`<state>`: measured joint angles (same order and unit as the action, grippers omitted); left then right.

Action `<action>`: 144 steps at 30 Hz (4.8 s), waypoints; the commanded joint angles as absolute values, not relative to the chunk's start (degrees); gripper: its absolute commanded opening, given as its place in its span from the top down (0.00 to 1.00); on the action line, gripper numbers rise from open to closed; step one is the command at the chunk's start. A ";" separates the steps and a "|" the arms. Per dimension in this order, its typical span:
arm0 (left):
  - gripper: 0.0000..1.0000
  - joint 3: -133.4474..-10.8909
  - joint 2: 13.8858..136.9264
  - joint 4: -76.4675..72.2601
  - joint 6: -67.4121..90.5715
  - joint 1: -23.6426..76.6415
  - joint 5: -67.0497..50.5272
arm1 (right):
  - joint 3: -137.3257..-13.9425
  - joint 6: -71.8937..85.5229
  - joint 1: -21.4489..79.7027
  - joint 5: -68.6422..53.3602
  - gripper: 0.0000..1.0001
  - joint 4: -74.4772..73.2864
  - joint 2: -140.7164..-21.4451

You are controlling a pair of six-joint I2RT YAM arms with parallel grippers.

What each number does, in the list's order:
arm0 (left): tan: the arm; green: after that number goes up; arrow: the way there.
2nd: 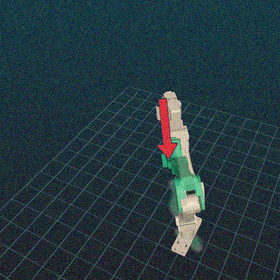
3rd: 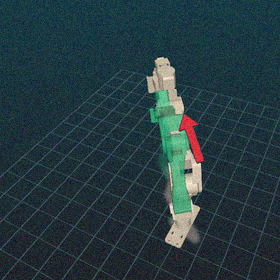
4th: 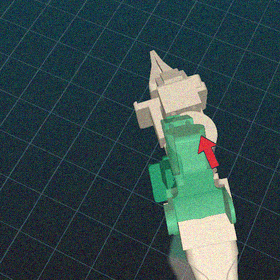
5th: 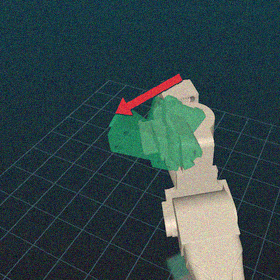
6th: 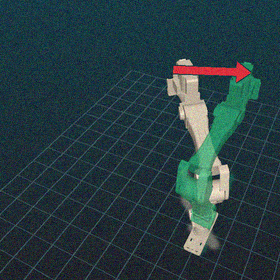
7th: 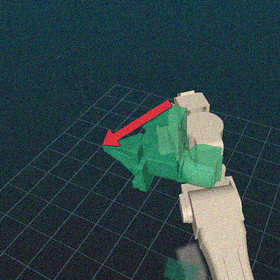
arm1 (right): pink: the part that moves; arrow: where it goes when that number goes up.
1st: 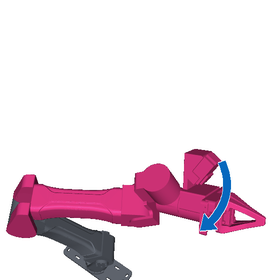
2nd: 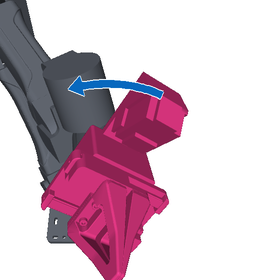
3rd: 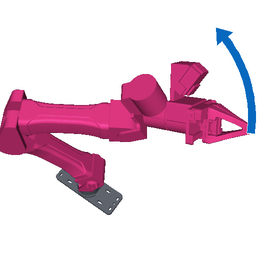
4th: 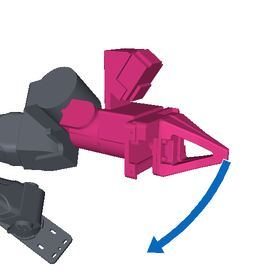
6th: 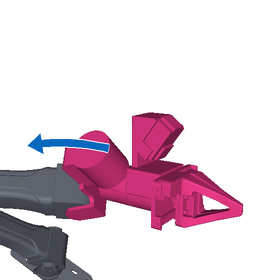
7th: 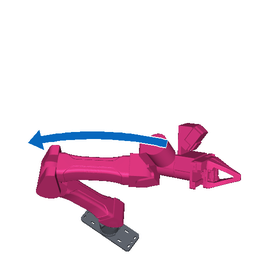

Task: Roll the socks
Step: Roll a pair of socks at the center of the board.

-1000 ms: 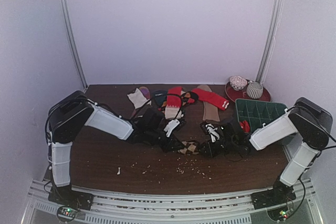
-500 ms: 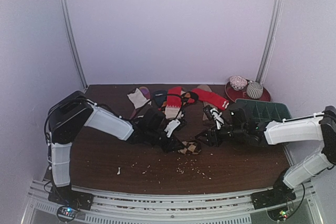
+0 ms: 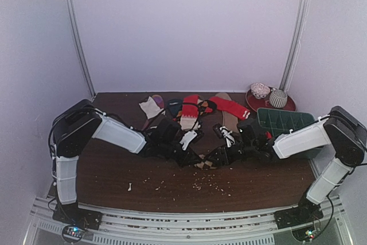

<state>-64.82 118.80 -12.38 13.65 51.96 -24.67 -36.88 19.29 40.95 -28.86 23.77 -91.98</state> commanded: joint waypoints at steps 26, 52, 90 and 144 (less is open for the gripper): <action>1.00 -63.63 126.39 4.50 12.53 52.29 -16.61 | -24.77 27.94 45.53 -23.27 0.63 25.50 -90.52; 1.00 -63.94 127.44 4.04 11.54 52.29 -16.79 | -40.55 23.54 47.68 -9.32 0.41 4.46 -80.10; 1.00 -64.54 121.70 1.07 8.47 53.56 -16.46 | -29.41 33.95 43.81 -22.91 0.83 14.99 -95.92; 0.45 -52.87 121.58 -41.99 5.23 49.63 -39.79 | -30.02 22.52 35.94 -41.84 0.85 18.21 -111.84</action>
<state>-50.96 119.22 -43.18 4.19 49.45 -38.72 -33.54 23.24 35.20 -47.97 37.45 -105.60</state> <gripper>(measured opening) 0.543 0.155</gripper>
